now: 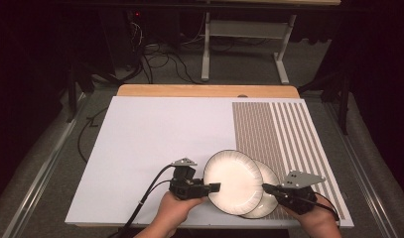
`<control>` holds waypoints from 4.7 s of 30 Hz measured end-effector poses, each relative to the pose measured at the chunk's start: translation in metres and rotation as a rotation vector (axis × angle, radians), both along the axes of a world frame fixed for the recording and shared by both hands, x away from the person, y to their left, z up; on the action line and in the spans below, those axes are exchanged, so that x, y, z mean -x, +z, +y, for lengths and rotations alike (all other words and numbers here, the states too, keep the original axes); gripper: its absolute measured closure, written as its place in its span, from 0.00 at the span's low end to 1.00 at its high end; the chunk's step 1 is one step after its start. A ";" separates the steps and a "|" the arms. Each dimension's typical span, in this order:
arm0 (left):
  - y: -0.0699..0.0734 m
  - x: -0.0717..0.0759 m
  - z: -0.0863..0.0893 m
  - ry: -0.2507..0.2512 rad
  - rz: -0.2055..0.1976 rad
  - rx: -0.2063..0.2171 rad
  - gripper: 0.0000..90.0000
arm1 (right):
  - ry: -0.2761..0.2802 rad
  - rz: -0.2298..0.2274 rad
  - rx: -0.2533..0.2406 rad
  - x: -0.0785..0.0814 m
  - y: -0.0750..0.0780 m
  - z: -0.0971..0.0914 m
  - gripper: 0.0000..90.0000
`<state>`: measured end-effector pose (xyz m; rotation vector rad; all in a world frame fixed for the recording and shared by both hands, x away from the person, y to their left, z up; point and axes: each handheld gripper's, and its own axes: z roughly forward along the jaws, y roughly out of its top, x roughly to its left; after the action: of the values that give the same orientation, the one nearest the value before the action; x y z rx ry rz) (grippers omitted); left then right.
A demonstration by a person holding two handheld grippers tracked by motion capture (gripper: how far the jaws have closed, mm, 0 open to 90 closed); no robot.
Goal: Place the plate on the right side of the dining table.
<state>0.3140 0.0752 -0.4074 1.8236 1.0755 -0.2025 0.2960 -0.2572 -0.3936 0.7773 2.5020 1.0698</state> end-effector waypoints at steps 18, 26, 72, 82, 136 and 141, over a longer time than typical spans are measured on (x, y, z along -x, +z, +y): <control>0.000 -0.003 0.005 0.055 0.014 0.047 0.77 | -0.008 -0.026 -0.019 0.002 0.003 -0.002 1.00; 0.002 -0.002 0.006 0.069 -0.012 0.072 0.81 | -0.055 -0.044 -0.065 0.002 0.007 -0.010 0.95; 0.022 0.009 0.043 0.087 -0.472 0.054 0.88 | -0.393 -0.241 -0.271 0.006 0.030 -0.071 0.00; 0.026 0.011 0.041 0.063 -0.511 0.015 0.88 | -0.383 -0.248 -0.276 0.007 0.033 -0.067 0.00; 0.025 0.012 0.044 0.044 -0.528 -0.011 0.87 | -0.161 0.017 -0.363 -0.026 0.014 0.045 0.64; 0.025 0.012 0.045 0.045 -0.529 -0.011 0.86 | -0.150 0.040 -0.355 -0.027 0.010 0.046 0.75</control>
<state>0.3023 0.1199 -0.3824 1.7232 0.7397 0.3007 0.3232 -0.2110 -0.3836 1.0738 2.2685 1.4761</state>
